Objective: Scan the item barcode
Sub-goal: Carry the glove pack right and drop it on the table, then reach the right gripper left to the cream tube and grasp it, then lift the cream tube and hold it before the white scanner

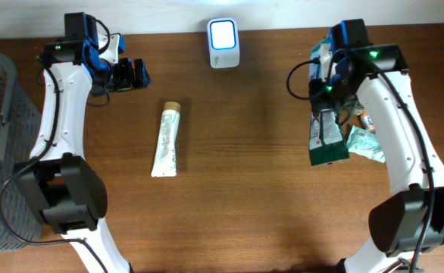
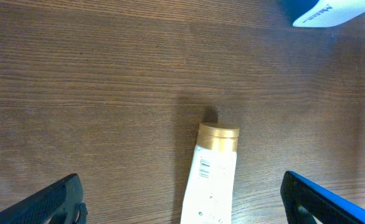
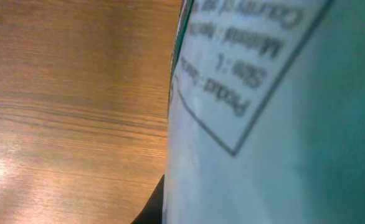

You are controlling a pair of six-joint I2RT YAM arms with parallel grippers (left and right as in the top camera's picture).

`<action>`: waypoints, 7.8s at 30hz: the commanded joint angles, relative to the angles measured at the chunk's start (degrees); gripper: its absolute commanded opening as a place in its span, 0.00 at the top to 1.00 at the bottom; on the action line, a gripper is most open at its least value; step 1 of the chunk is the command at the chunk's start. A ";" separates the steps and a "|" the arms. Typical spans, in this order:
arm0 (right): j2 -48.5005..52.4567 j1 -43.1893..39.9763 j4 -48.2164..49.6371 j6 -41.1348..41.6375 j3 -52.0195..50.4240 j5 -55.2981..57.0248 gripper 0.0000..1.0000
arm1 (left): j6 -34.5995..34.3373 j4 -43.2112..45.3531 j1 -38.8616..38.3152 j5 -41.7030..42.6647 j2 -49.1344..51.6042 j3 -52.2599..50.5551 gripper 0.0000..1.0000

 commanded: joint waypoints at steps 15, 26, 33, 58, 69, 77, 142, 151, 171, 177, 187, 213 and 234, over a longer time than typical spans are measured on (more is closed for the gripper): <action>3.04 -2.43 -1.16 -4.92 -1.92 -2.40 0.96 | 0.26 -0.09 0.04 -0.17 -0.87 0.52 0.01; 3.37 -10.43 6.03 -7.45 -12.20 -2.19 0.96 | 0.26 -0.09 0.00 -0.17 -0.87 0.52 0.01; 3.65 -15.13 12.39 -20.37 -13.73 -2.43 0.96 | 0.26 -0.09 0.00 -0.17 -0.87 0.52 0.01; 6.23 -20.15 -6.43 -7.52 13.84 -8.90 0.02 | 0.26 -0.09 0.00 -0.17 -0.87 0.52 0.01; 8.31 -6.03 -4.72 -6.86 12.50 -32.83 0.02 | 0.26 -0.09 0.00 -0.17 -0.87 0.52 0.01; 11.74 3.67 0.09 1.51 12.39 -26.32 0.20 | 0.26 -0.09 0.00 -0.17 -0.87 0.52 0.01; 30.14 37.29 49.09 37.86 -7.04 -21.44 0.75 | 3.52 -6.27 5.95 -6.82 -0.87 12.68 0.01; 28.20 27.91 42.23 22.36 -6.91 -36.72 0.96 | 3.52 -6.27 5.95 -6.82 -0.87 12.68 0.01; 9.03 16.24 19.30 -11.85 -6.88 -56.50 0.96 | 3.52 -6.27 5.95 -6.82 -0.87 12.68 0.01; 6.36 10.82 13.16 -17.16 -6.88 -58.93 0.96 | 3.52 -6.27 5.95 -6.82 -0.87 12.68 0.01; -0.26 3.87 5.01 -25.24 -6.88 -66.03 0.96 | 3.52 -6.27 5.95 -6.82 -0.87 12.68 0.01; -16.55 4.52 7.04 -12.66 -5.46 -42.38 0.96 | 3.52 -6.27 5.95 -6.82 -0.87 12.68 0.01; 16.15 19.69 27.41 -21.55 20.37 23.50 0.96 | 3.52 -6.27 5.95 -6.82 -0.87 12.68 0.01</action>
